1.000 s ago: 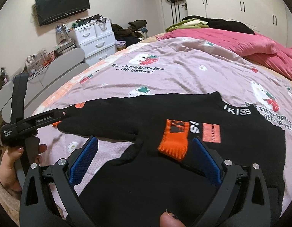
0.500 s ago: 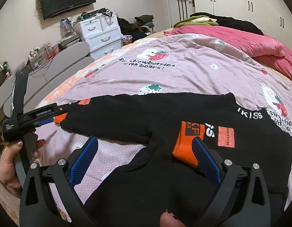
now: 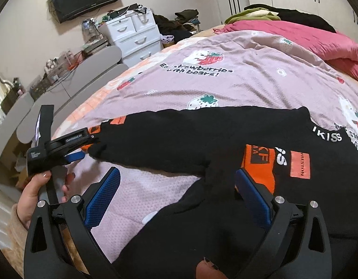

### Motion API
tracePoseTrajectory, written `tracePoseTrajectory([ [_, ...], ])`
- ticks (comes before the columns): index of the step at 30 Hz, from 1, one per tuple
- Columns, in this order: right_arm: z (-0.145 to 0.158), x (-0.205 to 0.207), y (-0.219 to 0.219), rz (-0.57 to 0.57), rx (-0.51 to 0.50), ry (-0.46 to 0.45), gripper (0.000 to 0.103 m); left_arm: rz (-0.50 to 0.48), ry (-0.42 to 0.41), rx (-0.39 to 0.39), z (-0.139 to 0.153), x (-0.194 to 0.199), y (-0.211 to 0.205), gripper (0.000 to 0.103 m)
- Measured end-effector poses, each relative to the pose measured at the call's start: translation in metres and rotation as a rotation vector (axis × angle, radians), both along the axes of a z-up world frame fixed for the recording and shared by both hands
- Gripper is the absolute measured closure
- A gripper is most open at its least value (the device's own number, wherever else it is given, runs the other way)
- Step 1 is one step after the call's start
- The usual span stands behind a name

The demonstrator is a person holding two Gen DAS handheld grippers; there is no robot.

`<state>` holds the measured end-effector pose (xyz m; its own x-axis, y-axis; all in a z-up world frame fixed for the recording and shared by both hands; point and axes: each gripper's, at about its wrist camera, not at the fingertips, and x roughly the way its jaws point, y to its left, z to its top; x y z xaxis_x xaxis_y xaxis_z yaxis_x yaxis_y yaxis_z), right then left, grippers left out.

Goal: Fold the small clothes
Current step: 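Close the left tool on the other orange sleeve cuff, then lift the cuff with the left tool and carry it across the sweater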

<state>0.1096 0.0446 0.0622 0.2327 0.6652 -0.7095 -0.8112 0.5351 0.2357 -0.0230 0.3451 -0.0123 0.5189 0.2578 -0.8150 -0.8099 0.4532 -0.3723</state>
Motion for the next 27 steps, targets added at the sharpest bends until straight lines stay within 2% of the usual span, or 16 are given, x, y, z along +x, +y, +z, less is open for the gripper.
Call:
tracePoseTrajectory([
  [3, 0.001, 0.003, -0.011, -0.018, -0.009, -0.002, 0.004, 0.008, -0.08, 0.006, 0.002, -0.001, 0.002, 0.012],
  [4, 0.002, 0.005, -0.017, -0.031, -0.015, -0.004, 0.004, 0.007, -0.095, 0.001, 0.002, 0.002, 0.003, 0.023],
  [5, 0.002, 0.007, -0.022, -0.039, -0.019, -0.002, 0.004, 0.005, -0.096, 0.002, 0.001, 0.005, 0.003, 0.044],
  [10, 0.004, 0.019, -0.057, -0.117, -0.046, 0.02, 0.004, 0.034, -0.076, 0.023, -0.001, 0.011, 0.007, 0.092],
  [13, 0.011, 0.023, -0.081, -0.169, -0.041, 0.019, 0.004, 0.027, -0.13, 0.021, 0.003, 0.007, 0.009, 0.094],
  [16, 0.015, 0.028, -0.105, -0.223, -0.034, 0.031, 0.004, -0.024, -0.174, 0.047, 0.015, 0.009, 0.002, 0.094],
  [19, 0.018, 0.034, -0.126, -0.269, -0.035, 0.03, 0.004, -0.069, -0.182, 0.091, 0.029, 0.014, -0.008, 0.094],
  [27, 0.024, 0.044, -0.162, -0.351, -0.007, 0.021, 0.004, -0.177, -0.242, 0.107, 0.066, 0.028, -0.03, 0.095],
])
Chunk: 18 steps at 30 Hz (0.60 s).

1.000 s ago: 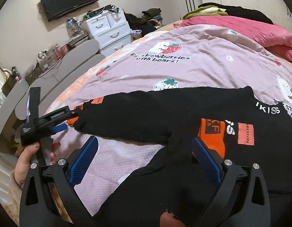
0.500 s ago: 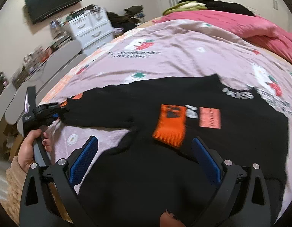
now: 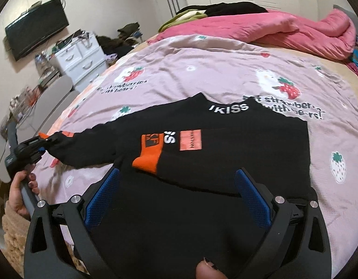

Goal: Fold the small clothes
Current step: 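Lift the cuff with the left tool and carry it across the sweater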

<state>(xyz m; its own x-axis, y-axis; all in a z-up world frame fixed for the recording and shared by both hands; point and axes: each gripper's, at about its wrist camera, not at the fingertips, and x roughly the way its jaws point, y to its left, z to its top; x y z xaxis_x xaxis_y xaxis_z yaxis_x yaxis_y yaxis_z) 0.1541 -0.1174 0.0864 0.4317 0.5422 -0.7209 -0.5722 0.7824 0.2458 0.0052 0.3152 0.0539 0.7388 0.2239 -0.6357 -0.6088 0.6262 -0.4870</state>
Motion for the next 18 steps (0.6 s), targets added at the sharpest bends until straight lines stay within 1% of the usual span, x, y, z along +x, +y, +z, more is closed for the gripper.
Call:
tracePoseTrajectory([
  [2, 0.0, 0.002, -0.003, -0.014, 0.006, 0.002, 0.004, -0.049, -0.025, 0.007, 0.012, 0.007, -0.009, 0.095],
  [4, 0.001, 0.001, -0.006, -0.021, 0.012, -0.001, 0.004, -0.094, -0.042, 0.037, 0.024, 0.014, -0.021, 0.095],
  [7, 0.001, 0.001, -0.012, -0.022, 0.022, 0.008, 0.004, -0.144, -0.077, 0.056, 0.038, 0.024, -0.039, 0.095],
  [10, 0.0, 0.003, -0.018, -0.028, 0.016, 0.016, 0.004, -0.181, -0.109, 0.051, 0.047, 0.033, -0.055, 0.095],
  [13, 0.002, 0.007, -0.026, -0.046, 0.023, 0.018, 0.004, -0.217, -0.119, 0.055, 0.054, 0.045, -0.07, 0.095],
  [18, 0.005, 0.012, -0.041, -0.07, 0.046, 0.024, 0.004, -0.266, -0.139, 0.042, 0.056, 0.063, -0.089, 0.095],
])
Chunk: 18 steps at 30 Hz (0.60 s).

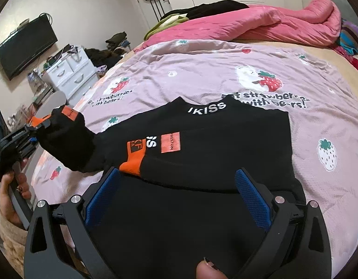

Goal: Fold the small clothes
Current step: 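Lift the cuff with the left tool and carry it across the sweater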

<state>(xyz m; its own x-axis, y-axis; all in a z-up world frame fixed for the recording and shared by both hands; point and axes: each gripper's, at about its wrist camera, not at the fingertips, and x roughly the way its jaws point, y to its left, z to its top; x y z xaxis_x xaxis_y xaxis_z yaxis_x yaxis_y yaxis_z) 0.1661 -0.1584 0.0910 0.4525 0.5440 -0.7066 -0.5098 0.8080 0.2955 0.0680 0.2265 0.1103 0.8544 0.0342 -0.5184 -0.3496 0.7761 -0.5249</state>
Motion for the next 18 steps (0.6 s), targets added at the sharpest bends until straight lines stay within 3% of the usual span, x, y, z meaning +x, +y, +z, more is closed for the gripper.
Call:
tracePoseTrajectory([
  [18, -0.014, 0.009, -0.038, -0.079, 0.051, 0.05, 0.004, -0.171, 0.028, 0.002, -0.015, 0.04, -0.065, 0.095],
])
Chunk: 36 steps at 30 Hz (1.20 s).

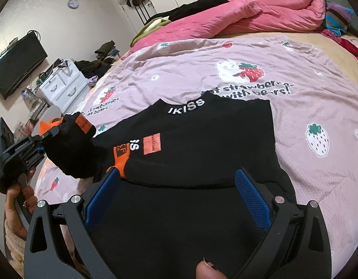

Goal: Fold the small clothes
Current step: 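Lift the cuff with the left tool and carry it across the sweater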

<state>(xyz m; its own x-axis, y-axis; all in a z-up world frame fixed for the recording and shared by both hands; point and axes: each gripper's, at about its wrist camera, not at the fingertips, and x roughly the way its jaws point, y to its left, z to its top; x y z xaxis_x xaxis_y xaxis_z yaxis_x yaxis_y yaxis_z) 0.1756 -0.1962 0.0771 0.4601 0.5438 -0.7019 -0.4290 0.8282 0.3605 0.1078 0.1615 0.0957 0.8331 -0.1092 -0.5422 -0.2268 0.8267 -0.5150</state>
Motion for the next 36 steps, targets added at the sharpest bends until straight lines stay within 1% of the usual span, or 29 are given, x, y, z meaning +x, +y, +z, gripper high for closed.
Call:
tracePoseTrajectory([
  [11, -0.009, 0.002, -0.011, -0.032, 0.017, 0.027, 0.004, -0.096, 0.024, 0.001, -0.012, 0.019, -0.036, 0.095],
  [21, -0.016, 0.007, -0.032, -0.086, 0.043, 0.054, 0.004, -0.194, 0.071, 0.008, -0.035, 0.035, -0.075, 0.095],
  [24, -0.018, 0.009, -0.039, -0.106, 0.049, 0.063, 0.004, -0.225, 0.083, 0.022, -0.041, 0.038, -0.088, 0.095],
  [33, -0.025, 0.011, -0.059, -0.162, 0.068, 0.085, 0.004, -0.353, 0.158, 0.057, -0.065, 0.044, -0.121, 0.094],
  [36, -0.027, 0.012, -0.065, -0.181, 0.07, 0.094, 0.004, -0.397, 0.18, 0.056, -0.071, 0.044, -0.13, 0.088],
])
